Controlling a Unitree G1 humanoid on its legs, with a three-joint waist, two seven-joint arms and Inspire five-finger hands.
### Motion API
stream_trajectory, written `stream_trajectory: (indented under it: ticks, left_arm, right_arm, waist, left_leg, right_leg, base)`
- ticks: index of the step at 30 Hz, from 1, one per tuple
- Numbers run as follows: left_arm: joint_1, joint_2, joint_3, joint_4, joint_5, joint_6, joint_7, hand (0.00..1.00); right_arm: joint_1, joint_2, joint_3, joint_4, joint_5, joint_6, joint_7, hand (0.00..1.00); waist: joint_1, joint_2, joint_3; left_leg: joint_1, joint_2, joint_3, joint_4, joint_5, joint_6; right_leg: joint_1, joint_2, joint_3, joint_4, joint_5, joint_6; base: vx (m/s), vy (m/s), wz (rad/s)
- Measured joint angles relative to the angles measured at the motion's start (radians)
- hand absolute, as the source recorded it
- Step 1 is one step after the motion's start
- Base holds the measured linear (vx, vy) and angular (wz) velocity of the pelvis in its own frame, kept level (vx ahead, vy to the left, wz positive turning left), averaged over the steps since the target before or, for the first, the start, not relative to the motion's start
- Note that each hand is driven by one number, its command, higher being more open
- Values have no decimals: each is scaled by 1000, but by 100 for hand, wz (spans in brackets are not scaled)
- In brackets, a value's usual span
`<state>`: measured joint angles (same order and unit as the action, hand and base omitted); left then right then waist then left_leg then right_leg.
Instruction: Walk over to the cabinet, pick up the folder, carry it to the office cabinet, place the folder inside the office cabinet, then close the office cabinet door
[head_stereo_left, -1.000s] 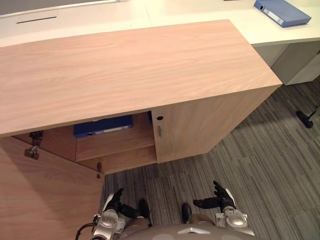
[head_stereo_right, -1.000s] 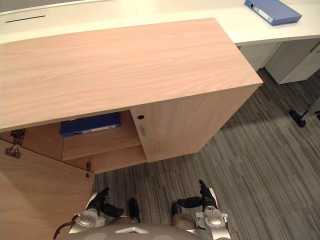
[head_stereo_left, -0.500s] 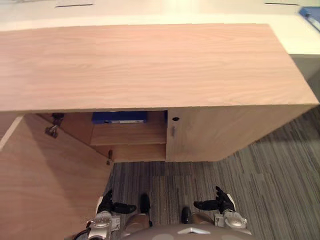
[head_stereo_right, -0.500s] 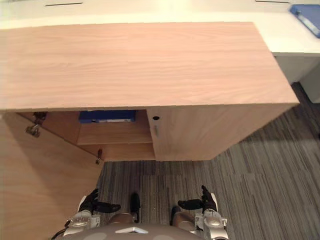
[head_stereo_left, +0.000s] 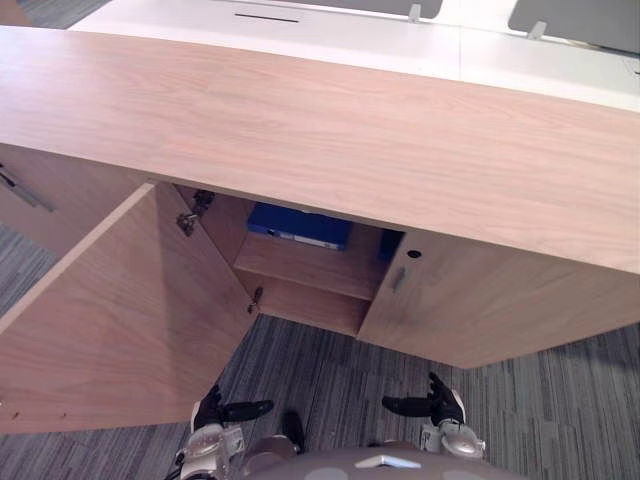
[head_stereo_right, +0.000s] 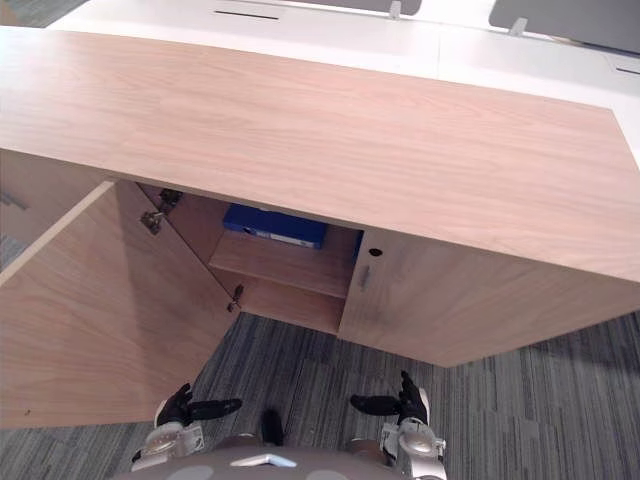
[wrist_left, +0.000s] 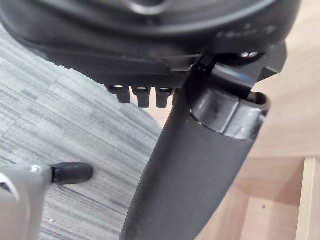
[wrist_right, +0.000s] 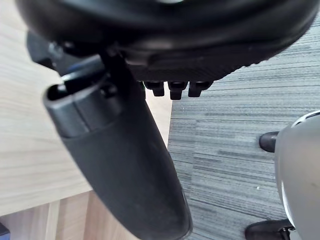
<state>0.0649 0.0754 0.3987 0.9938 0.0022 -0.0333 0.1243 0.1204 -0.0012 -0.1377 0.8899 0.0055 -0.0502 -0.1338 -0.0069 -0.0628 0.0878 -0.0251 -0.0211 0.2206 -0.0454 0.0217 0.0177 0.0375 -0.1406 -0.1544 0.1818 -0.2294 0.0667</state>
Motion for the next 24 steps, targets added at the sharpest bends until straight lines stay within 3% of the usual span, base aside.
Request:
stream_trajectory:
  ticks: [6,12,19,24]
  left_arm:
    - [6,44,144,32,-120,2,37,100]
    - [30,78,297,31,-340,-17,125,100]
    - [52,67,331,-63,-410,-36,216,100]
    - [48,68,288,-288,-424,-83,255,100]
  right_arm:
    - [-27,-9,-2,47,-1,4,-3,100]
    - [-39,-14,-1,49,-3,2,-28,100]
    - [-39,-19,11,67,-3,3,-47,100]
    - [-45,-32,46,64,-5,2,-54,100]
  waist:
    - [1,13,-7]
    - [3,39,-12]
    - [10,44,-6]
    - [29,14,8]
  left_leg:
    - [50,7,-40,-44,21,1]
    - [60,21,-64,-49,27,-7]
    - [43,21,-102,-51,33,-20]
    - [7,-3,-138,-51,46,-27]
  right_leg:
    - [53,26,19,-30,37,-22]
    - [77,46,24,-42,61,-37]
    - [86,45,12,-60,61,-36]
    - [85,29,-6,-95,26,-17]
  base:
    - [16,-2,19]
    - [-47,-41,9]
    - [-93,-40,16]
    - [-79,-23,23]
